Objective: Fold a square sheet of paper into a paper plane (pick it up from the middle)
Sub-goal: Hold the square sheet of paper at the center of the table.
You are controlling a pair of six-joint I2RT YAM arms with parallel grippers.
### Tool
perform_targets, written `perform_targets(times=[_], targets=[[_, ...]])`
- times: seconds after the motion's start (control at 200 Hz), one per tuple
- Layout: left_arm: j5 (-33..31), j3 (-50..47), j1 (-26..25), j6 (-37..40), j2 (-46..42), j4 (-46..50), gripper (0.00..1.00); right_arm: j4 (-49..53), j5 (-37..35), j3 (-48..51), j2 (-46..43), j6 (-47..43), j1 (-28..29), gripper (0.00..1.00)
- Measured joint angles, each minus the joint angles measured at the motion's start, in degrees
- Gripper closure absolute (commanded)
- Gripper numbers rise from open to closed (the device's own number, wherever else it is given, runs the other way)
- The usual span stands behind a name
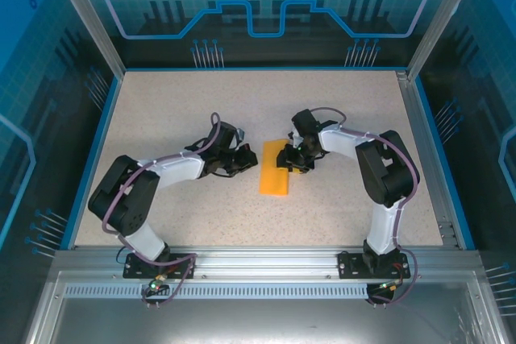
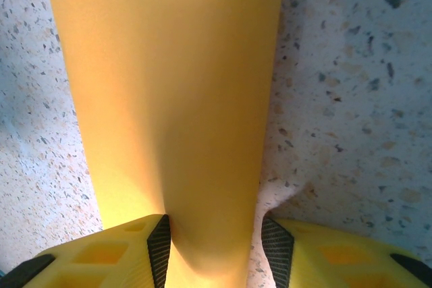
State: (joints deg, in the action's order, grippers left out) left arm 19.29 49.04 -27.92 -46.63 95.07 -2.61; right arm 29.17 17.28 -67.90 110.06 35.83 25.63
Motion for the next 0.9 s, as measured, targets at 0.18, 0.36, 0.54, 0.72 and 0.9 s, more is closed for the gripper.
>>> perform_targets(times=[0.18, 0.36, 0.54, 0.72, 0.9], targets=[[2.27, 2.23, 0.0, 0.0, 3.19, -0.28, 1.0, 0.2, -0.33, -0.09, 0.02, 0.0, 0.15, 0.54], [4.04, 4.2, 0.0, 0.0, 6.14, -0.7, 1.0, 0.46, -0.63, -0.35, 0.11, 0.0, 0.26, 0.53], [4.81, 5.49, -0.07, 0.02, 8.11, -0.68, 1.0, 0.66, -0.66, -0.46, 0.2, -0.02, 0.26, 0.53], [5.03, 7.32, -0.35, 0.2, 10.38, -0.04, 1.0, 0.68, -0.72, -0.46, 0.22, -0.02, 0.26, 0.53], [4.61, 9.11, -1.2, 0.94, 12.04, 2.56, 1.0, 0.68, -0.76, -0.46, 0.22, 0.0, 0.26, 0.53]])
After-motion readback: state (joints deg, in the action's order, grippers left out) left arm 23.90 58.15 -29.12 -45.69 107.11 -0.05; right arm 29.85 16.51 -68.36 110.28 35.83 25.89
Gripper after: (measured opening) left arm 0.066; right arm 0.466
